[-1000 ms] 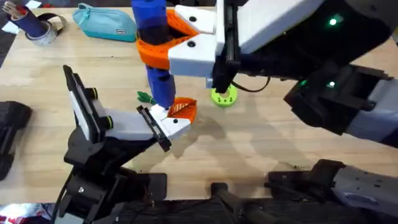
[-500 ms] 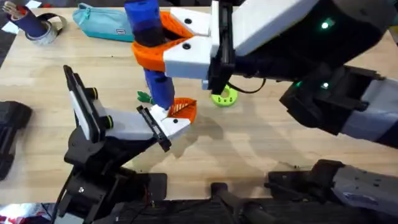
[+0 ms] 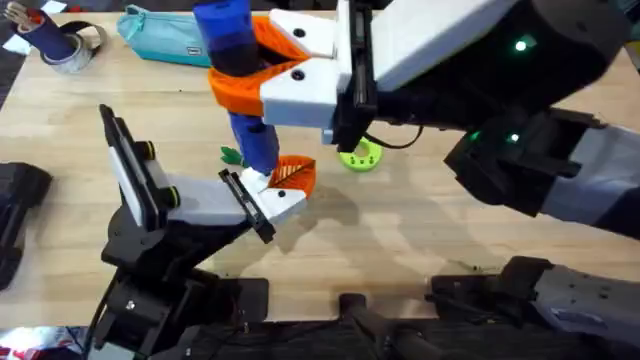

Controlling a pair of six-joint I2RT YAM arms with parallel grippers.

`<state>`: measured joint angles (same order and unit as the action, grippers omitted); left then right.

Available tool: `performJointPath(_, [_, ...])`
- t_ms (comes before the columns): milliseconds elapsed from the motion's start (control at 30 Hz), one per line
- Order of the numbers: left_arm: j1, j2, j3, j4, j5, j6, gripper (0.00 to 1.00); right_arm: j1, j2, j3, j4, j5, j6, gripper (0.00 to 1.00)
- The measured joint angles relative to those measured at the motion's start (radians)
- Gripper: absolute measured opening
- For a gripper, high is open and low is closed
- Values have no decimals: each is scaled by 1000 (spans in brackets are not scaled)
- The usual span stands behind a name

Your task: Pick up the gripper from the table and insert it into the empty holder that is missing its gripper. Then pick up a screw, insert it into the mounting hole, and use the screwdriver to tighten it. Finally, clean up the table by picking up the vegetable and placing it into the bucket.

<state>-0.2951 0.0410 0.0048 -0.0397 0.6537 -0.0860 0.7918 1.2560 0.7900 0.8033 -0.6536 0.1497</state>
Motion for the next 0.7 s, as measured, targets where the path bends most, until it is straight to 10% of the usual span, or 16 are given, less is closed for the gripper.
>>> performJointPath(367, [0, 0, 0, -2, 0, 0, 10, -20, -105, -4, 136, -8, 3, 33])
performJointPath(700, [0, 0, 0, -2, 0, 0, 10, -85, -101, -4, -57, 113, -74, 33])
